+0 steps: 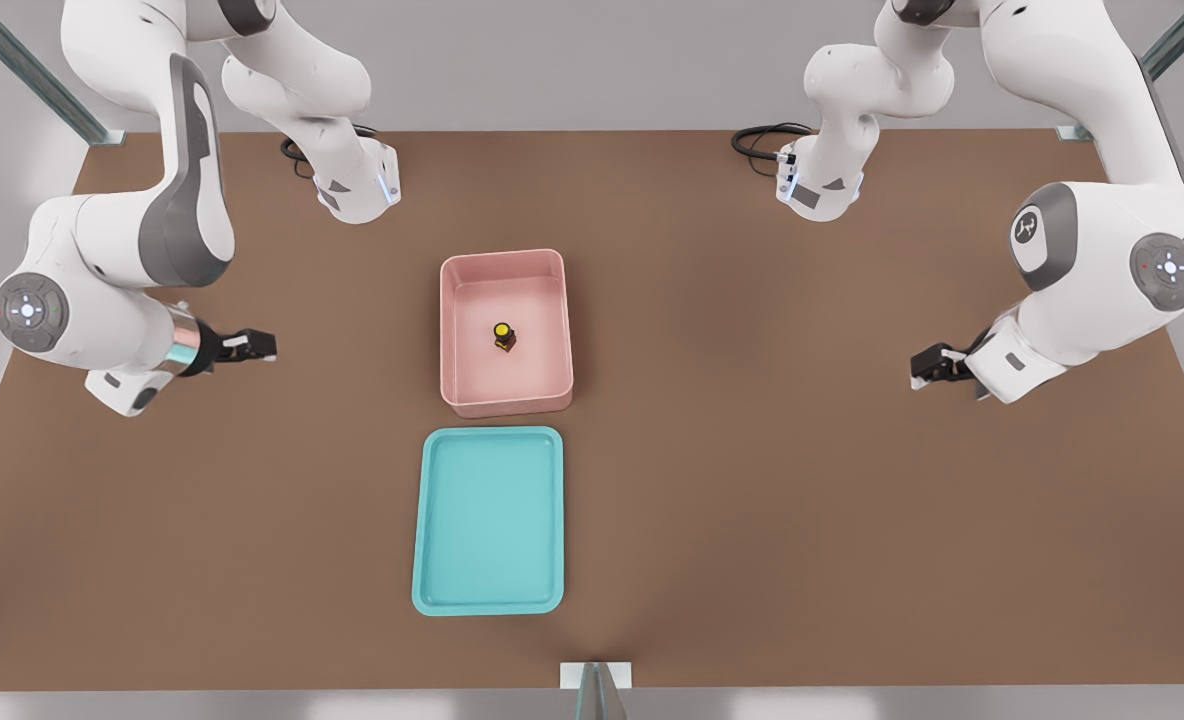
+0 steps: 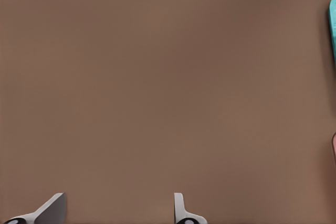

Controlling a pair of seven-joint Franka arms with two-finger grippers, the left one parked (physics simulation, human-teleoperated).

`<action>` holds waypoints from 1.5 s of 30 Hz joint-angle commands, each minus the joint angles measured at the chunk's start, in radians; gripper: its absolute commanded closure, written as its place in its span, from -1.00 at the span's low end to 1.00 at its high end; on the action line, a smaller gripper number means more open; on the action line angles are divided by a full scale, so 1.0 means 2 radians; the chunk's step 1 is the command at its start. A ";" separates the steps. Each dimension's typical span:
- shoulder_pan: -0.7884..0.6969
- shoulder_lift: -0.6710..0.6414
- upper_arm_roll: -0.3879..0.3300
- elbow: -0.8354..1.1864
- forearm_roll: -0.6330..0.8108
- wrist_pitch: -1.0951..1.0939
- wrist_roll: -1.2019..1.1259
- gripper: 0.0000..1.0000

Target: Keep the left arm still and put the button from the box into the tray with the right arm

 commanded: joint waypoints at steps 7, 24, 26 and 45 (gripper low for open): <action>0.110 0.041 0.000 -0.005 0.010 0.119 0.294 -1.00; 0.213 -0.037 0.102 -0.376 0.012 0.441 0.588 -1.00; 0.223 -0.017 0.102 -0.379 0.013 0.440 0.587 -1.00; 0.226 0.068 0.103 -0.372 0.004 0.505 0.596 -1.00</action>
